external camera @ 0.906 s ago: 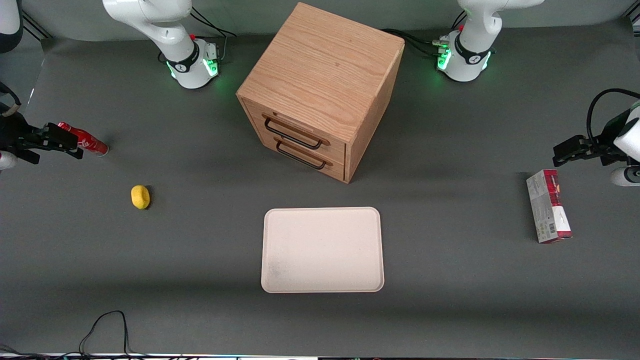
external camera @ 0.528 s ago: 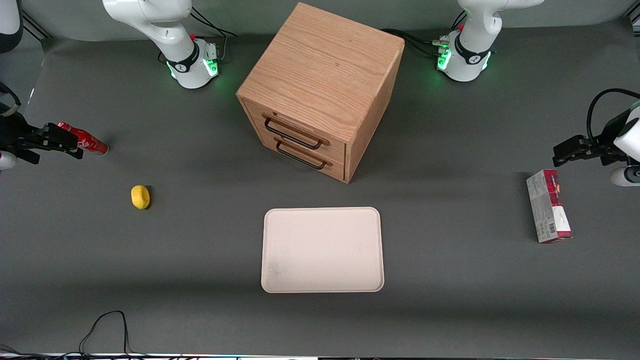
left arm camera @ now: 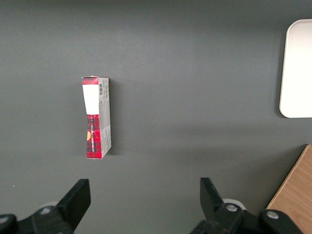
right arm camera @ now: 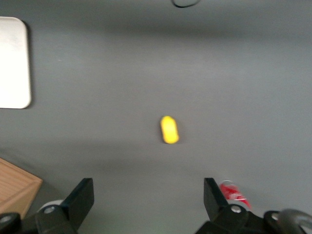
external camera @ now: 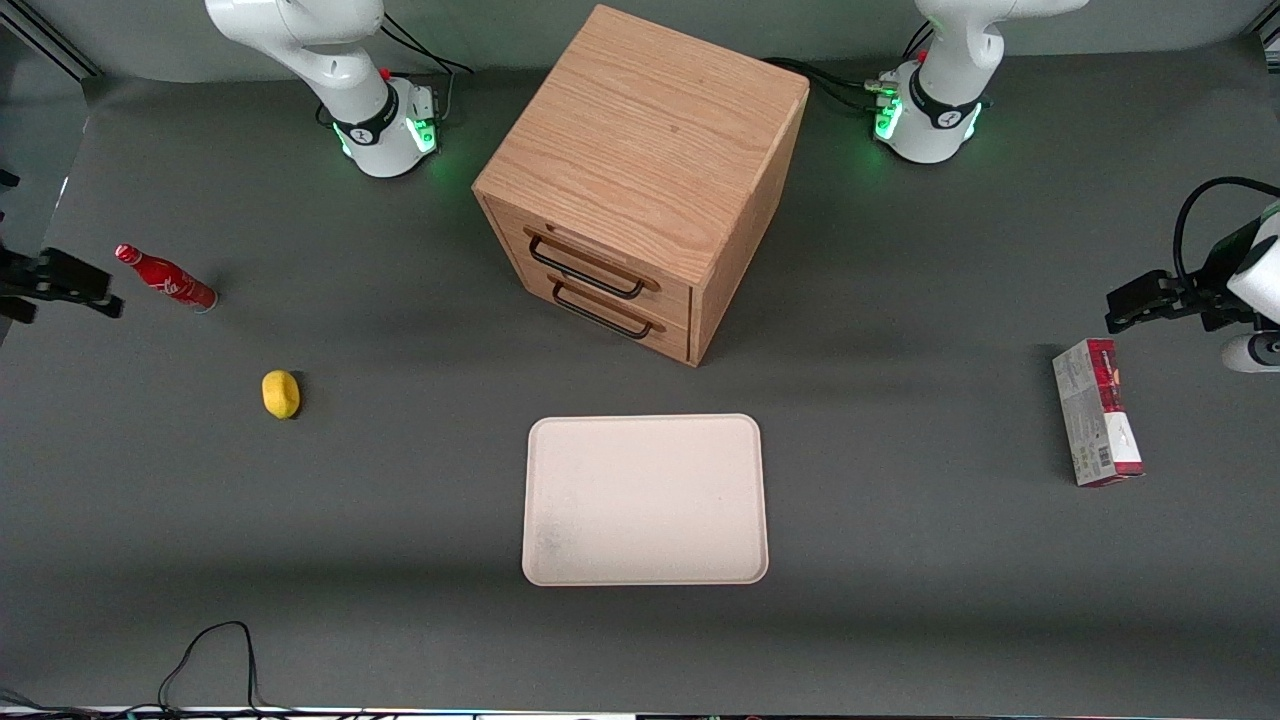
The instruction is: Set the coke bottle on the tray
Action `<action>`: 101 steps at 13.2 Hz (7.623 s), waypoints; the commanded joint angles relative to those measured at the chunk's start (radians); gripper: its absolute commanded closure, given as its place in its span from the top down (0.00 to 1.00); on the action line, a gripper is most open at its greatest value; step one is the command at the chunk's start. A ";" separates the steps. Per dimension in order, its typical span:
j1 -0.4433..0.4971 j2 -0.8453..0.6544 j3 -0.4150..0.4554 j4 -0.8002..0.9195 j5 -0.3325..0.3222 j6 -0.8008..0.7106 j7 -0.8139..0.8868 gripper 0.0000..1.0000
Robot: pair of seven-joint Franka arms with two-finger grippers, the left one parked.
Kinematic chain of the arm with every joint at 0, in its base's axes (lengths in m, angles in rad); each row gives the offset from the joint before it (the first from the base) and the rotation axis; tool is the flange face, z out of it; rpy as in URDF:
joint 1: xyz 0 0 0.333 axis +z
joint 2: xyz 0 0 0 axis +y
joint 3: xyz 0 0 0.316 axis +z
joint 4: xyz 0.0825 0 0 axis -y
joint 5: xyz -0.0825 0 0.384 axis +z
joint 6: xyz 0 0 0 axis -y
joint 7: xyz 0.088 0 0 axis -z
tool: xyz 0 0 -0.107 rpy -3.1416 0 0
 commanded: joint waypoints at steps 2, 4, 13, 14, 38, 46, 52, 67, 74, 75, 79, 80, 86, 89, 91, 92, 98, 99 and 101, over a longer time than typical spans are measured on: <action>-0.005 0.033 -0.175 0.041 0.005 -0.004 -0.173 1.00; -0.002 0.018 -0.232 0.029 0.005 -0.016 -0.229 1.00; 0.000 -0.611 -0.376 -0.569 -0.226 0.149 -0.280 1.00; 0.000 -0.613 -0.396 -0.582 -0.231 0.152 -0.280 1.00; 0.012 -0.229 -0.565 -0.938 -0.210 0.764 -0.465 1.00; 0.012 -0.209 -0.611 -0.939 -0.210 0.761 -0.545 1.00; 0.034 -0.200 -0.611 -0.935 -0.210 0.763 -0.580 0.47; 0.231 -0.208 -0.599 -0.336 -0.138 0.122 -0.586 0.06; 0.333 -0.120 -0.597 0.194 -0.121 -0.272 -0.593 0.06; 0.333 -0.096 -0.597 0.207 -0.084 -0.274 -0.591 0.06; 0.354 0.073 -0.494 0.358 0.039 -0.289 -0.586 0.06; 0.354 0.123 -0.444 0.413 0.071 -0.303 -0.577 0.06; 0.354 0.378 -0.035 0.687 0.105 -0.300 -0.101 0.02; 0.362 0.426 0.151 0.705 0.094 -0.241 0.174 0.02; 0.444 0.458 0.183 0.704 0.013 -0.187 0.219 0.01; 0.490 0.472 0.183 0.705 -0.019 -0.166 0.240 0.00; 0.511 0.587 0.193 0.704 -0.019 -0.014 0.260 0.00; 0.508 0.622 0.193 0.704 -0.019 0.026 0.259 0.00; 0.502 0.699 0.193 0.704 -0.019 0.104 0.257 0.00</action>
